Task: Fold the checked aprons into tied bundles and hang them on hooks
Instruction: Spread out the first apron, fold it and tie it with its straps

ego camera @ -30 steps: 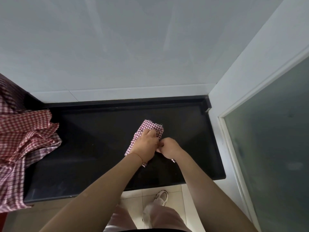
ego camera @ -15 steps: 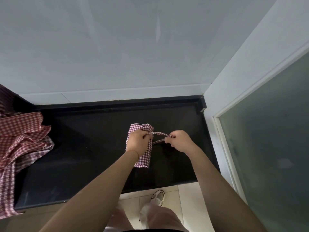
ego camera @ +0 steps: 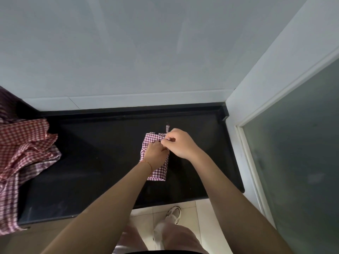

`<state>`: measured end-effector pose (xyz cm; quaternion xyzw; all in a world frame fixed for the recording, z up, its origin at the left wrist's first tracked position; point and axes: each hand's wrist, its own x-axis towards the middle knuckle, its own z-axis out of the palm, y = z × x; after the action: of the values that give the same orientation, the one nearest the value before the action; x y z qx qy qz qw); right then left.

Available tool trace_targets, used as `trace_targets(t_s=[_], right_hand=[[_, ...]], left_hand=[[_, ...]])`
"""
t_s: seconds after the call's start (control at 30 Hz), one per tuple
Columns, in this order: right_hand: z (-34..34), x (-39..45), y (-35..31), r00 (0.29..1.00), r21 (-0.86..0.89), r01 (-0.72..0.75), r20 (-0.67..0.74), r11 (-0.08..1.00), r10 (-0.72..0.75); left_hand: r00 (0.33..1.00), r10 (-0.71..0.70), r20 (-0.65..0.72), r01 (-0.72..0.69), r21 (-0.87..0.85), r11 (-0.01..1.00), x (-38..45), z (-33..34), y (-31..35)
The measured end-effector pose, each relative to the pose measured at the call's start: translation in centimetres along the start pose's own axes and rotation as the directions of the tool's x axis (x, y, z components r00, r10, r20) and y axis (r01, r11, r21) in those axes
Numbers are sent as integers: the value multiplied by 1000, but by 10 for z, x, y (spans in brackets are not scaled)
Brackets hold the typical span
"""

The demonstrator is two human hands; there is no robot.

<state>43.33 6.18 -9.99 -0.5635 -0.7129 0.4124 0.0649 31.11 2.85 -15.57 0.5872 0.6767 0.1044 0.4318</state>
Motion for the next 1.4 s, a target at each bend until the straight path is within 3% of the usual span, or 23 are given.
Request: trace_targets(t_s=[0.17,0.27,0.37,0.5,0.7,0.8,1.0,1.2,1.4], right_hand=[[9,10,-8,1000,-3,-8,26,1000,8],[14,11,-6,997,161,-74,7,984,74],[18,6,4,986,277,-139,-53,951,160],[22,0,19,978,225,-193,-33,955,205],[17,-12,34,936,281,-340,5,898,352],[17,-21,39,940,303,-342,106,890,325],[21,-31,43,954,399,-297,170,868,248],[38,-20,40,965,352,-201,-92,914,247],[56,-5,38,949,247,-179,-212,952,234]], left_hand=[[1000,8,-4,-8,-65,998,-6,-1,1],[999,18,31,-15,-76,997,-6,-4,-1],[992,-70,107,91,-207,974,-5,-12,-2],[976,-138,169,168,-180,969,-5,-19,-4],[984,-112,139,145,-258,955,-10,-22,1],[986,-114,120,145,-292,946,-10,-21,1],[986,-120,119,156,-372,915,-9,-21,1],[991,-122,58,135,-417,899,-10,-19,-5],[993,-113,22,111,-428,897,-9,-17,-10]])
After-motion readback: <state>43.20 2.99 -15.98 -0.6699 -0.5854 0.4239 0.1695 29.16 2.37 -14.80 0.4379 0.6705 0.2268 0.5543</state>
